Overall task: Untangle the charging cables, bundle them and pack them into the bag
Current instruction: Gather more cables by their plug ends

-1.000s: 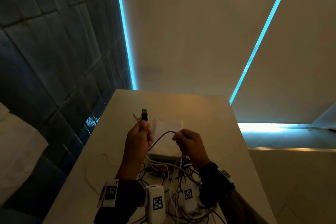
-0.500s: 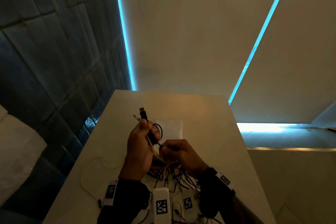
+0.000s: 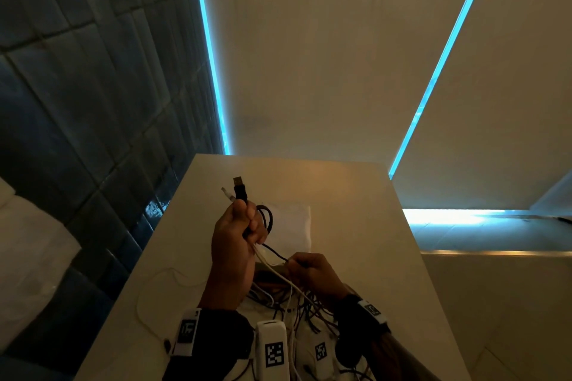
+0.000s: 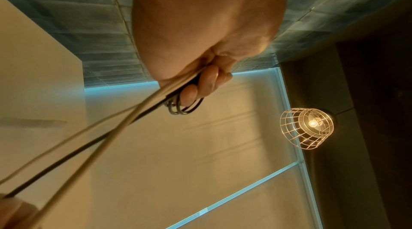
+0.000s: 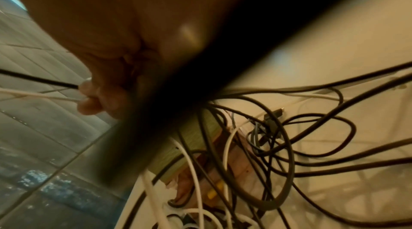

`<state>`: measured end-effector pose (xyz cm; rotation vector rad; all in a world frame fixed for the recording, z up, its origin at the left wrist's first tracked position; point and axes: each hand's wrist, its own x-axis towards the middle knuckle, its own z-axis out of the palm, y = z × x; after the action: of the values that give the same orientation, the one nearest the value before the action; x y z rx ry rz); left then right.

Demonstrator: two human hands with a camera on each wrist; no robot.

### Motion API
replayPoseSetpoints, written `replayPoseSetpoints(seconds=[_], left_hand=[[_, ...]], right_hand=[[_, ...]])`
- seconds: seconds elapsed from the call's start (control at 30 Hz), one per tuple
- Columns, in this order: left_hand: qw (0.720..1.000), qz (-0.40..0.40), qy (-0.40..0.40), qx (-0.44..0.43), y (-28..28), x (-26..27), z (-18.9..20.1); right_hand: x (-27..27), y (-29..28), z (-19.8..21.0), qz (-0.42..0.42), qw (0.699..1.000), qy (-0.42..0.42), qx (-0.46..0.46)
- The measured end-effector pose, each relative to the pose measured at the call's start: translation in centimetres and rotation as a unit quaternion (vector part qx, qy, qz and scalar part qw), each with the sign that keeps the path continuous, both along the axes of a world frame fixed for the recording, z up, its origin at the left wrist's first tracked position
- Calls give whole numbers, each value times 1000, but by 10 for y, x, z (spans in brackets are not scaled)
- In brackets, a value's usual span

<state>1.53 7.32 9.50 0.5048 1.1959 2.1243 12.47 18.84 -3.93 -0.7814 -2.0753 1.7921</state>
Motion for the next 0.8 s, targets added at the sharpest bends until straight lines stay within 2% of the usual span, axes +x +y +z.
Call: replayPoseSetpoints(seconds=[0.53, 0.7, 0.8], left_hand=[[999, 35, 29, -6, -10, -11, 13], [990, 62, 104, -78, -8, -13, 11], [975, 85, 143, -149, -3, -11, 3]], right_hand=[[6, 2, -22, -7, 999, -22, 38], [2, 6, 0, -69, 994, -49, 66], [0, 3, 29, -98, 995, 13, 32]])
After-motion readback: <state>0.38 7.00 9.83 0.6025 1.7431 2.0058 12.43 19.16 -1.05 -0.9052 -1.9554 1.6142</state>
